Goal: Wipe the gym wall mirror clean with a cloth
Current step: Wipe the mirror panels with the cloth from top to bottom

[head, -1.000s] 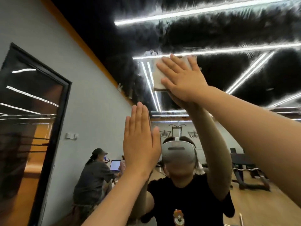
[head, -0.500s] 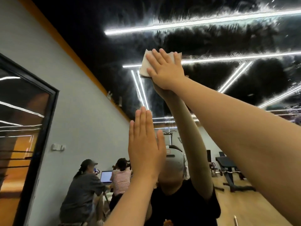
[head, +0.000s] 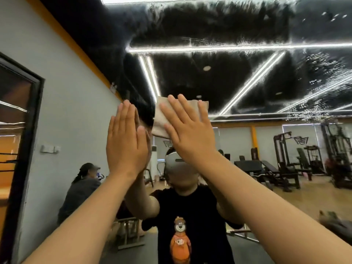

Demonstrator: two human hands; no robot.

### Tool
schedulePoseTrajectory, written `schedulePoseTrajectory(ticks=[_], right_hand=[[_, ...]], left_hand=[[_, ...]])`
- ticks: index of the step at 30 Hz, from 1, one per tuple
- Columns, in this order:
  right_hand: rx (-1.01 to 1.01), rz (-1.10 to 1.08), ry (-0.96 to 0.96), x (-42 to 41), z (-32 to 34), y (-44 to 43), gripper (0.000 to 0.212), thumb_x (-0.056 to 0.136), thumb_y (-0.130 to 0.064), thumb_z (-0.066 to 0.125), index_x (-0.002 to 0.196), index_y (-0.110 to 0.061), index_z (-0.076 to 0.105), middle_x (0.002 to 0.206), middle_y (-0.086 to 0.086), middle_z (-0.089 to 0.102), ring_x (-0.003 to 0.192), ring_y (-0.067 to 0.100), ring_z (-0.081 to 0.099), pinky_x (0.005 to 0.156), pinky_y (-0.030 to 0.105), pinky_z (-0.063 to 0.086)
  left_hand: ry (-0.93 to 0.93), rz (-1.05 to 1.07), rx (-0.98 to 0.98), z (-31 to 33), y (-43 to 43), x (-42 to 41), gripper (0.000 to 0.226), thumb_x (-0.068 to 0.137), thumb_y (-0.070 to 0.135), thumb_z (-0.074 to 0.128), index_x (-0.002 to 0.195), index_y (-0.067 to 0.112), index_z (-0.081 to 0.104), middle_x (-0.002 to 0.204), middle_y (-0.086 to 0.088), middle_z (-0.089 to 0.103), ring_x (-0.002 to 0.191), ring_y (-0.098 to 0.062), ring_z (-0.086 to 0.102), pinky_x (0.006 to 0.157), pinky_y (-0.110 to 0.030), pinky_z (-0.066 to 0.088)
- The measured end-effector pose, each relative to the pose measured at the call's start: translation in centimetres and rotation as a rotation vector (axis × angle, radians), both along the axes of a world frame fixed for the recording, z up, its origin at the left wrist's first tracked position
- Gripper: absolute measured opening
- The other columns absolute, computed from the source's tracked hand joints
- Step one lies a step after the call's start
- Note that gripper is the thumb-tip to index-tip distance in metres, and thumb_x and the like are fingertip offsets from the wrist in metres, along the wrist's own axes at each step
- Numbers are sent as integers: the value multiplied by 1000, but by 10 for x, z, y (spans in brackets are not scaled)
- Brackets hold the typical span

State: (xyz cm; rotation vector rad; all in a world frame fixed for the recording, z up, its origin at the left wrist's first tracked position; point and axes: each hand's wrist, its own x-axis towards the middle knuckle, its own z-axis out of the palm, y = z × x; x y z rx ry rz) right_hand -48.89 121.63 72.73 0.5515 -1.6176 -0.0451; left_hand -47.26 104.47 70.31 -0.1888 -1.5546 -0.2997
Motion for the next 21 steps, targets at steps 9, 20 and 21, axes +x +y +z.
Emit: schedulePoseTrajectory(ticks=[9,20,21], right_hand=[[-211,-117,-106,-3,7,160,60,102,-51,9,159,-32,8,167,-6,3,153,14,-5,121,45,-7],[-560,-121,-194,-4,-5,205,60,100,-47,5,157,-32,-7,167,-2,-8,153,19,-10,120,53,-11],[-536,-116,-182,-4,-9,192,59,101,-46,5,158,-31,-6,167,-1,-7,152,20,-10,120,54,-11]], left_hand=[[-15,94,-6,1,-1,-2,64,100,37,22,158,11,15,166,-5,12,153,-14,3,123,-29,-3],[-69,51,-104,-101,27,15,65,103,38,19,159,10,1,167,-3,-3,153,-14,-5,123,-32,-4],[-68,47,-79,-107,27,12,65,103,37,20,159,9,2,167,-4,-2,153,-15,-4,123,-32,-4]])
